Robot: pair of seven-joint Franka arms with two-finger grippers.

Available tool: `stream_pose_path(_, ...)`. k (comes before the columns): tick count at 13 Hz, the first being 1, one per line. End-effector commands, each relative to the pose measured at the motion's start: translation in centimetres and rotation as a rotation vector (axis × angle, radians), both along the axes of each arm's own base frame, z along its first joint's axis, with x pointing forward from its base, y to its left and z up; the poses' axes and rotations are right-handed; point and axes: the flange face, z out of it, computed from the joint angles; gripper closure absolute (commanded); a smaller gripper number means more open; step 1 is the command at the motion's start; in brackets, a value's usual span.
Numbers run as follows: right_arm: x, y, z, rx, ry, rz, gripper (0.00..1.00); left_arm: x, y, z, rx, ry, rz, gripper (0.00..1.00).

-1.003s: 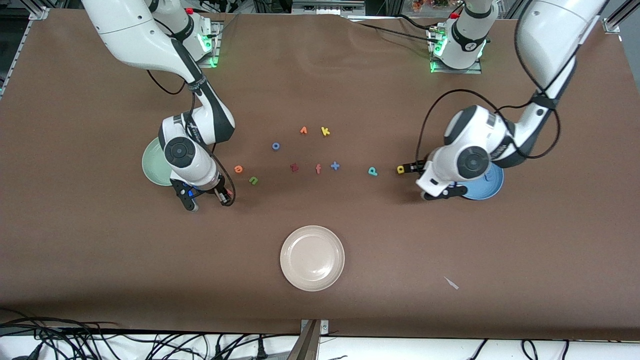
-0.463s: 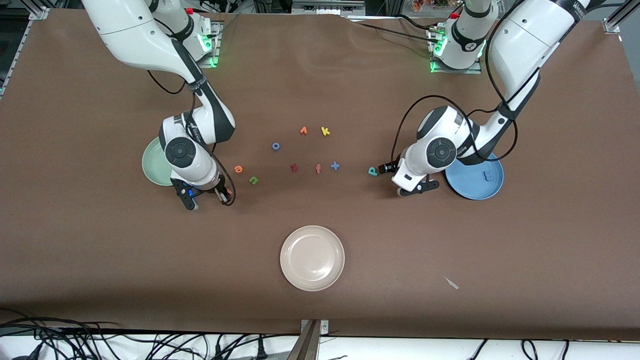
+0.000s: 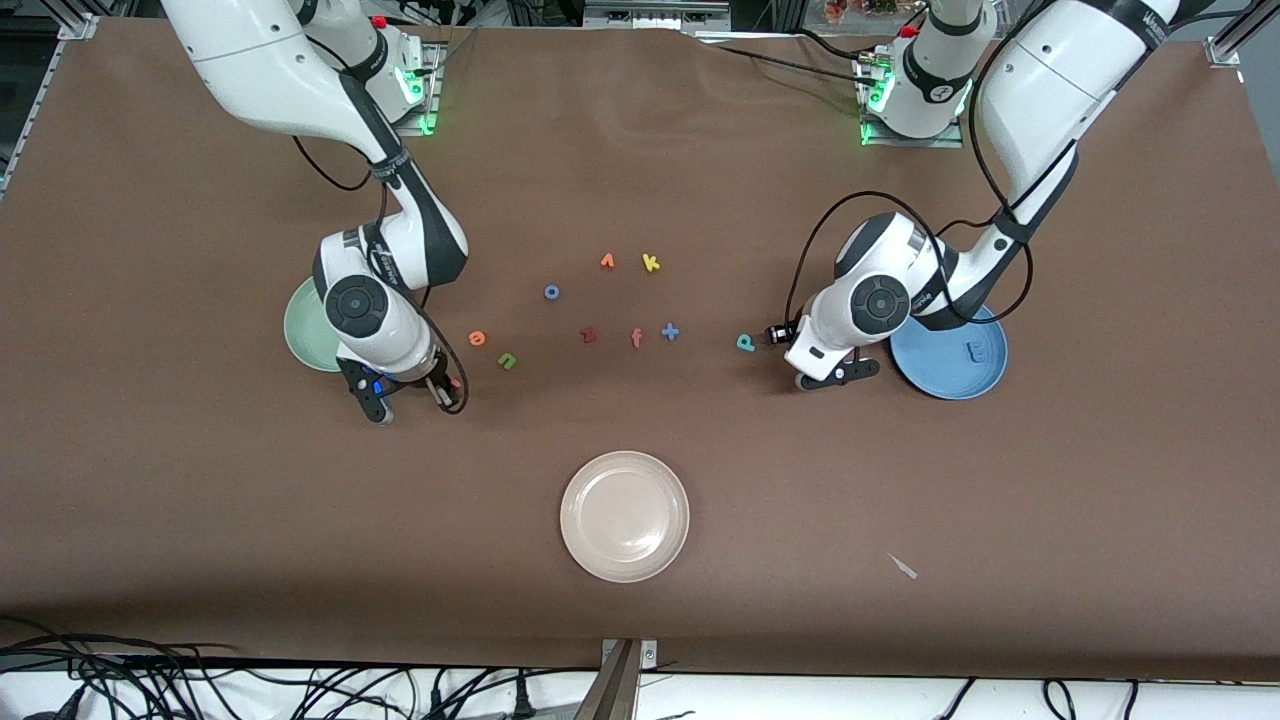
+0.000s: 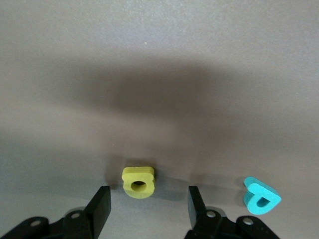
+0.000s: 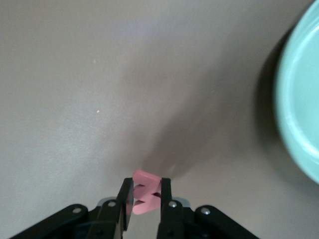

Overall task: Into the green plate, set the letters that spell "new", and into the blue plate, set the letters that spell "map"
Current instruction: 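Grasp the pink w with the right gripper while the left gripper grasps yellow o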

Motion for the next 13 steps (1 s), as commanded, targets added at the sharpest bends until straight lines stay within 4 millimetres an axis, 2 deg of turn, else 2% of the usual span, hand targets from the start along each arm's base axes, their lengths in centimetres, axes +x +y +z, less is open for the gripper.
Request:
stream_pose_path(1,-0.2,-2.6,4.6,-0.035,0.051,0.072,0.87,0.0,0.3,-0.3,0.016,-0.013,0.003,0.33)
stream_pose_path(3,-2.5,-6.0,5.9,-0.042,0.078,0.140,0.87,0.1,0.8,-0.5,0.031,-0.022,-0.009,0.44)
stream_pose_path(4,-4.6,-7.4,5.6,-0.042,0.103,0.180,0.87,0.1,0.8,-0.5,0.033,-0.021,-0.011,0.49)
stream_pose_path(5,-6.3,-9.3,5.1,-0.042,0.123,0.197,0.87,0.1,0.8,-0.5,0.033,-0.020,-0.008,0.50)
stream_pose_path(8,-9.7,-14.1,3.9,-0.029,0.150,0.225,0.87,0.1,0.8,-0.5,0.036,-0.019,-0.001,0.78)
stream_pose_path(10,-11.8,-15.1,2.5,-0.022,0.171,0.223,0.87,0.1,0.8,-0.5,0.038,-0.018,-0.001,0.93)
stream_pose_path(11,-12.9,-15.3,1.3,-0.019,0.161,0.225,0.86,0.6,1.1,0.0,0.038,-0.026,0.005,0.94)
stream_pose_path(12,-13.2,-15.3,0.9,-0.016,0.133,0.229,0.85,1.3,1.7,1.4,0.047,-0.034,0.006,0.94)
stream_pose_path(13,-13.2,-15.4,0.4,-0.018,0.136,0.228,0.78,2.1,2.5,3.8,0.086,-0.018,-0.001,0.94)
